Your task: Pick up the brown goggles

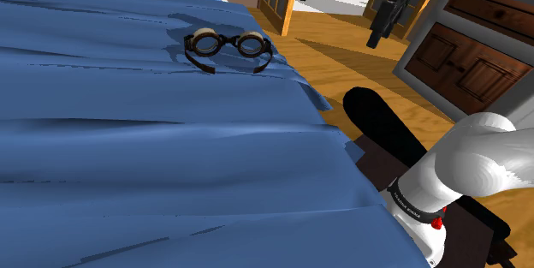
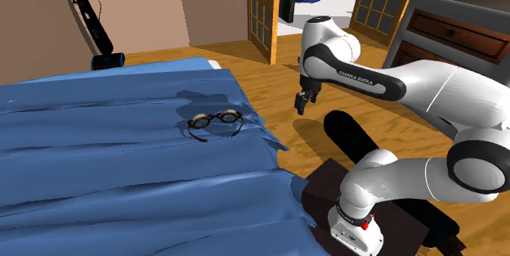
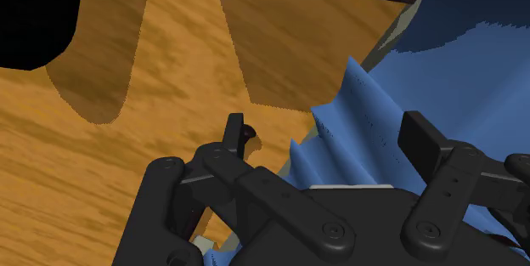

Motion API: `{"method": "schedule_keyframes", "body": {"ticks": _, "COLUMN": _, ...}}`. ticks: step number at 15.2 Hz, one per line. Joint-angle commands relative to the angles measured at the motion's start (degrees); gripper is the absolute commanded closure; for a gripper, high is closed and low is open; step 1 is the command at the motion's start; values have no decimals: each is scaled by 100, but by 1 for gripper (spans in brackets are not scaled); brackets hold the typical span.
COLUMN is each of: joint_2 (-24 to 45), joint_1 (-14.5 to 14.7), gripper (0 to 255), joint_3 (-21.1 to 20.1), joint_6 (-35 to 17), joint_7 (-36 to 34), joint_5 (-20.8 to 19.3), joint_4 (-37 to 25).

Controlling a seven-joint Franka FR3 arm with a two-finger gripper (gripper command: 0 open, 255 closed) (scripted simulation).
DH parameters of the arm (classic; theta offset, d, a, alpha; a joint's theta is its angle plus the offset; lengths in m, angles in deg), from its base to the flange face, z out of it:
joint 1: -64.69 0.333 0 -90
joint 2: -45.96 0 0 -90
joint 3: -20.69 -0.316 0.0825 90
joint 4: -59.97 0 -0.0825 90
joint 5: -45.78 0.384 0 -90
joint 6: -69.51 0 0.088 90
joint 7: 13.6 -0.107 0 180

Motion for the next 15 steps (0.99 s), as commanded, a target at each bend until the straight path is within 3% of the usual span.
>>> {"method": "schedule_keyframes", "body": {"ticks": 1, "joint_2": 0, "joint_1": 0, "gripper": 0, "joint_3": 0, "joint_6": 0, "joint_7": 0, "joint_5": 0, "joint_4": 0}}
{"method": "schedule_keyframes", "body": {"ticks": 15, "joint_2": 2414, "joint_1": 706, "gripper": 0, "joint_3": -583, "joint_6": -1432, "joint_7": 881, "joint_5": -207, "joint_4": -1473}}
